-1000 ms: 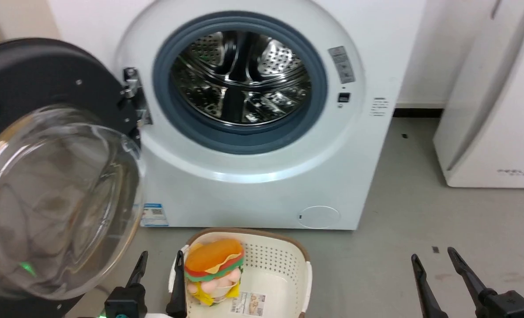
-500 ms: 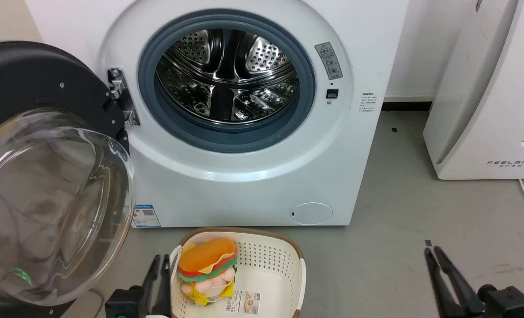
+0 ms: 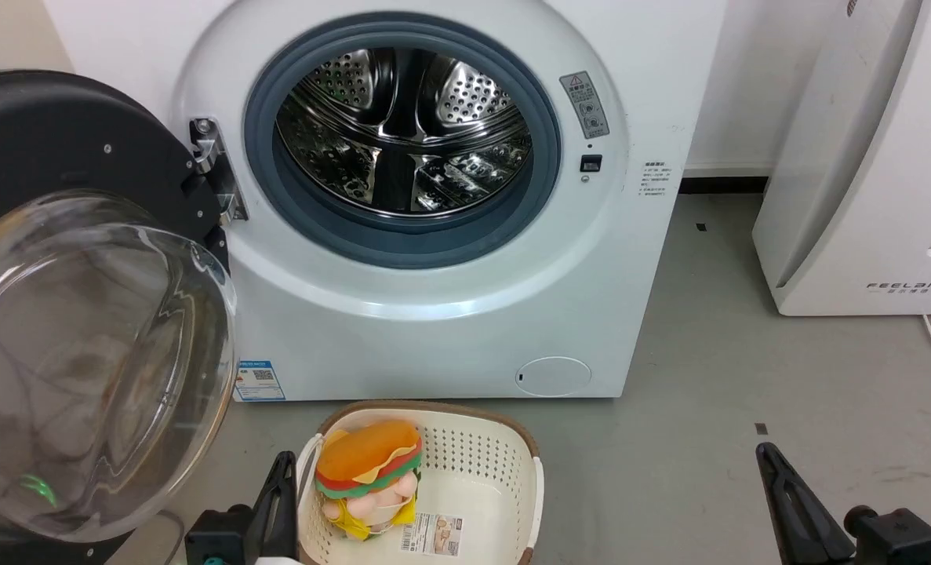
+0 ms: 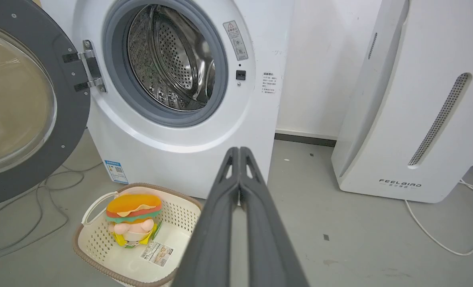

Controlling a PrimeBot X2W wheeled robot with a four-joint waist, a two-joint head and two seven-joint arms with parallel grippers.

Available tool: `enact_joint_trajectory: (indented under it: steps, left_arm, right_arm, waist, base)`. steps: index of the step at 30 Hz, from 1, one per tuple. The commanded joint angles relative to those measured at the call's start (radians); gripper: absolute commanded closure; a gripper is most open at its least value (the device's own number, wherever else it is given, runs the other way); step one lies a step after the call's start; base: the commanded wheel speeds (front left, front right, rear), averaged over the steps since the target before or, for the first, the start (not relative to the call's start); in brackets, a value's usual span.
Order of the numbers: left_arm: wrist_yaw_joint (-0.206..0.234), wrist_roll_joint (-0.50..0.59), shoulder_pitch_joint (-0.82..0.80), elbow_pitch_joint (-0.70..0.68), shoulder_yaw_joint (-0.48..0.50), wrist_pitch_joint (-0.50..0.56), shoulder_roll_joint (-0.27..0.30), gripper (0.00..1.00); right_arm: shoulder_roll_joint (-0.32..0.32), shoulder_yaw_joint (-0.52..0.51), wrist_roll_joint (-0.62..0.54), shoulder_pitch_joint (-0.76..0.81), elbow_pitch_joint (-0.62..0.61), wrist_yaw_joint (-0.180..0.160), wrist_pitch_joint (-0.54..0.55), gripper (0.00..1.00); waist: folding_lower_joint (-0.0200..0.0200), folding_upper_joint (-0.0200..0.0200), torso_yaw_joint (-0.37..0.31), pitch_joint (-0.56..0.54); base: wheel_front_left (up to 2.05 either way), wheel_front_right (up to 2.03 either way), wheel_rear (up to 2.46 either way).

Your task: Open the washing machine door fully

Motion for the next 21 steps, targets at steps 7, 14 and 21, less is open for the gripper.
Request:
enact_joint_trajectory:
  steps: [7,14,21]
  left_arm:
    - [-0.013,0.017,-0.018,-0.01,0.014,0.012,-0.006,1.0]
    - [-0.021,0.026,-0.023,-0.015,0.023,0.021,-0.009,1.0]
    - [-0.028,0.035,-0.029,-0.02,0.031,0.03,-0.013,1.0]
  right_arm:
    - [0.001,0.001,-0.005,-0.035,0.015,0.0,0.004,1.0]
    - [0.001,0.002,-0.007,-0.048,0.025,0.0,0.007,1.0]
    - [0.001,0.002,-0.009,-0.06,0.036,0.0,0.01,1.0]
  waist:
    - [0.0,0.0,0.0,0.003]
    - [0.0,0.0,-0.001,0.006]
    - [0.0,0.0,-0.001,0.01]
  base:
    - [0.0,0.0,0.0]
    - [0.0,0.0,0.0]
    - [0.0,0.0,0.0]
